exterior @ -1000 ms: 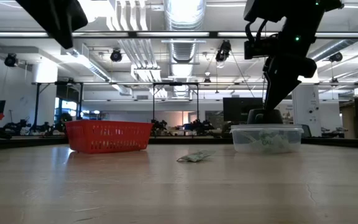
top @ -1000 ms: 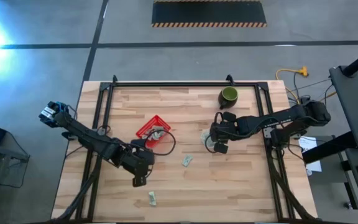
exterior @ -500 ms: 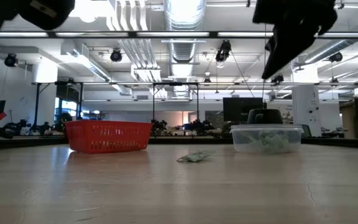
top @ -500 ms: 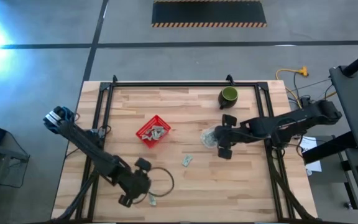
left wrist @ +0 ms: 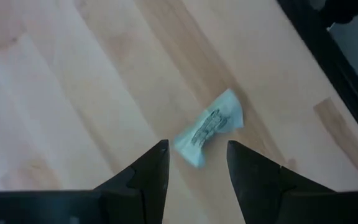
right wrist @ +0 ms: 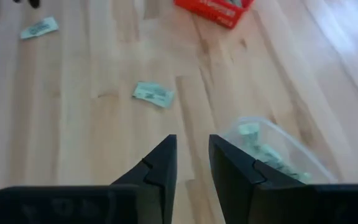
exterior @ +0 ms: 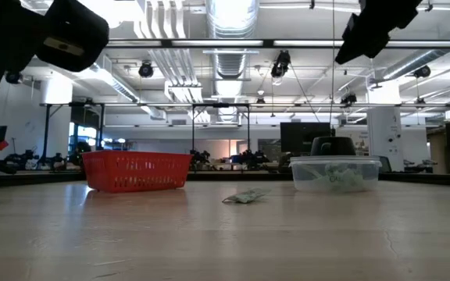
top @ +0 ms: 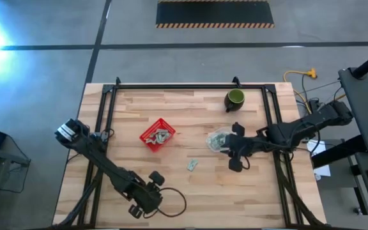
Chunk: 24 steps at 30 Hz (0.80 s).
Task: Pick and place items into bin
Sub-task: Put the stevia packet into the red bin
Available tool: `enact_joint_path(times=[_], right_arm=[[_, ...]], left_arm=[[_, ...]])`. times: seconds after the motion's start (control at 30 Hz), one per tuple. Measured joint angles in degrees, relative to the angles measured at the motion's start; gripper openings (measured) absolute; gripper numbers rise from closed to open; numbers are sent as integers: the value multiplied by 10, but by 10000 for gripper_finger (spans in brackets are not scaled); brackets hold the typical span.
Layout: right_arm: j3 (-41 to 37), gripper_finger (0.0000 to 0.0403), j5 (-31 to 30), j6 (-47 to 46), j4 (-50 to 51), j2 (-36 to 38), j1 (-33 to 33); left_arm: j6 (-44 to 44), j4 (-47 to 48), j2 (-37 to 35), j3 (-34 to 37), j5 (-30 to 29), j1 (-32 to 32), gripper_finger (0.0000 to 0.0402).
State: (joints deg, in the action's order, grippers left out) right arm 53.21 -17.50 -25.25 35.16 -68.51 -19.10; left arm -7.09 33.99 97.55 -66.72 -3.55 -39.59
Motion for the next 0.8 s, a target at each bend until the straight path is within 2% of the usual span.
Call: enact_joint_path(times=[0.43, 0.63, 0.8], right_arm=[[0, 81, 10, -56, -5, 0, -81], [0, 73, 10, -77, -5, 0, -88], [0, 74, 10, -80, -5, 0, -88]], left_arm=[[33, -21, 48, 5, 7, -3, 144], [33, -24, 72, 5, 5, -3, 141], [28, -22, 81, 4, 5, -3, 118]])
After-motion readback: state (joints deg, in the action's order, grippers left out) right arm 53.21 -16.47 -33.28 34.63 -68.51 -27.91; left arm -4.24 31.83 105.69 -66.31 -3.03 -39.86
